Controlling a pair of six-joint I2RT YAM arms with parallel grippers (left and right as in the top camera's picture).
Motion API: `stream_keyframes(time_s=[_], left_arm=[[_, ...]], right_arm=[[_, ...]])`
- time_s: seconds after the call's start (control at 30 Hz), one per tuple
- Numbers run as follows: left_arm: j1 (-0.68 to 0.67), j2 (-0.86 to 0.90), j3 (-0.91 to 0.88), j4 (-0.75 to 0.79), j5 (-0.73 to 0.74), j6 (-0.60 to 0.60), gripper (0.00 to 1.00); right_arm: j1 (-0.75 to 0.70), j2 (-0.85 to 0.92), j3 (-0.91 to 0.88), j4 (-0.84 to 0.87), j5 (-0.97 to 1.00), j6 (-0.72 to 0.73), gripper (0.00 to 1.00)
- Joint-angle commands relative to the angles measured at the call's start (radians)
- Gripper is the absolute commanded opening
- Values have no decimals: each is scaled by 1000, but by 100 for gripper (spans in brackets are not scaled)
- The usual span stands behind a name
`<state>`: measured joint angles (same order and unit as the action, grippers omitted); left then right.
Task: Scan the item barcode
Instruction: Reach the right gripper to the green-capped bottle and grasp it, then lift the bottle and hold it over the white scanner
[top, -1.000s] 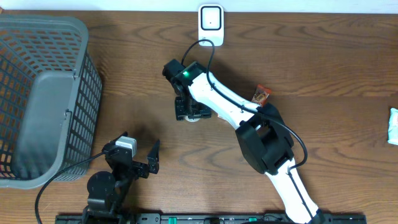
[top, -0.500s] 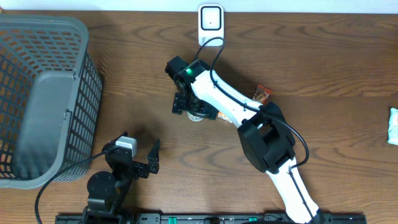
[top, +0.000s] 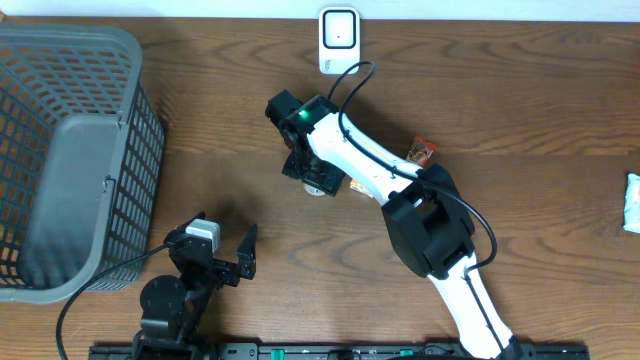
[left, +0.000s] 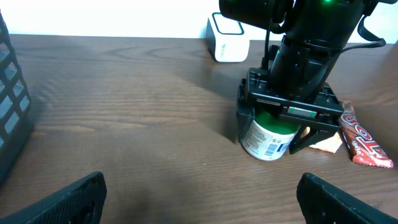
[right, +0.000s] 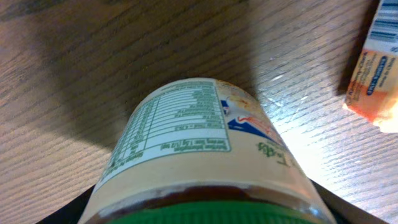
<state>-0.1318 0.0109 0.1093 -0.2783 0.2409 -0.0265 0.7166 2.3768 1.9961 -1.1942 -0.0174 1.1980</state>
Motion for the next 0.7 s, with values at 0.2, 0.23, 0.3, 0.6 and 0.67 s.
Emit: stream_keyframes(time_s=[0.2,0.23,0.3,0.6,0.67], left_arm=[[2,-7,-14,-27,9,-5,98],[2,-7,-14,-27,9,-5,98],[2,-7,-14,-27,9,-5,98],[2,-7,-14,-27,9,-5,98],[2,-7,-14,-27,9,-5,98]], right_arm=[[5,15,-84,46,8,6,65],[5,15,-97,55,3,6,63],[5,15,-116,46,3,5,61],[-40,2,-89,45,-199,-239,58],[-68,-6,-76,36,-278,-295,56]])
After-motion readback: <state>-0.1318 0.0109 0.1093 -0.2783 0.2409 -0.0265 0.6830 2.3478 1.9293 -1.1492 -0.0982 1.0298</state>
